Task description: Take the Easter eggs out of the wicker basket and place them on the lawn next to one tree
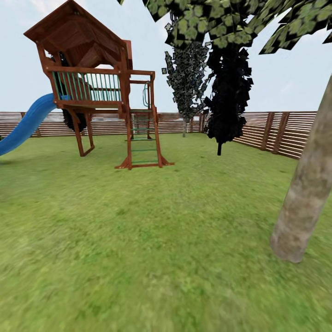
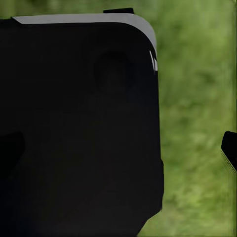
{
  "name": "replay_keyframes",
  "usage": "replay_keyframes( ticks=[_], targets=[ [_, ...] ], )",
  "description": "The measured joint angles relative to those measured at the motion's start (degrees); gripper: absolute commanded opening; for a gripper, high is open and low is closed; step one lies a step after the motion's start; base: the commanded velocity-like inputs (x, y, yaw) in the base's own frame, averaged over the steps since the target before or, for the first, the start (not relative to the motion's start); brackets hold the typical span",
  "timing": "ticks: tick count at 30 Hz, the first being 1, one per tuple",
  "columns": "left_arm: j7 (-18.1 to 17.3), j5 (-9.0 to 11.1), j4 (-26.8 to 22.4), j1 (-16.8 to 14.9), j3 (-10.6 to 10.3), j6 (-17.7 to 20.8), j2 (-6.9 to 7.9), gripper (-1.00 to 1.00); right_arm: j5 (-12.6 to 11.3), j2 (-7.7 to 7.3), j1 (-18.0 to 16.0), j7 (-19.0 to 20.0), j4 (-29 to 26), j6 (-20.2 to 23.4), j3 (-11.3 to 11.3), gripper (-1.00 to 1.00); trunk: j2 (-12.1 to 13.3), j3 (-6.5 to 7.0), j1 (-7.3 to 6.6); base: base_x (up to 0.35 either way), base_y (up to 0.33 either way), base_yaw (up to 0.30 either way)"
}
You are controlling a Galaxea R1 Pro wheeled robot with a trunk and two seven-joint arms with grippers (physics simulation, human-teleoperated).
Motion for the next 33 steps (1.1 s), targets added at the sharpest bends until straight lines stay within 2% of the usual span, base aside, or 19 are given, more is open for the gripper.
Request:
replay_keyframes(
  ticks=[11, 20, 33],
  targets=[
    [0.06, 0.00, -0.76, -0.02, 0.07, 0.00, 0.30, 1.00, 0.07, 0.10, 0.00, 0.06, 0.10, 0.06, -0.05, 1.00, 0.00, 0.00, 0.00, 0.328, 0.000, -0.001],
    [0.06, 0.00, -0.87, -0.02, 0.08, 0.00, 0.31, 1.00, 0.00, 0.02, 0.00, 0.01, 0.17, 0.06, -0.10, 1.00, 0.00, 0.09, 0.00, 0.328, 0.000, -0.147],
    [0.06, 0.00, -0.87, -0.02, 0.08, 0.00, 0.24, 1.00, 0.00, 0.02, 0.00, 0.00, 0.17, 0.01, -0.10, 1.00, 0.00, 0.10, 0.00, 0.328, 0.000, -0.007]
  ],
)
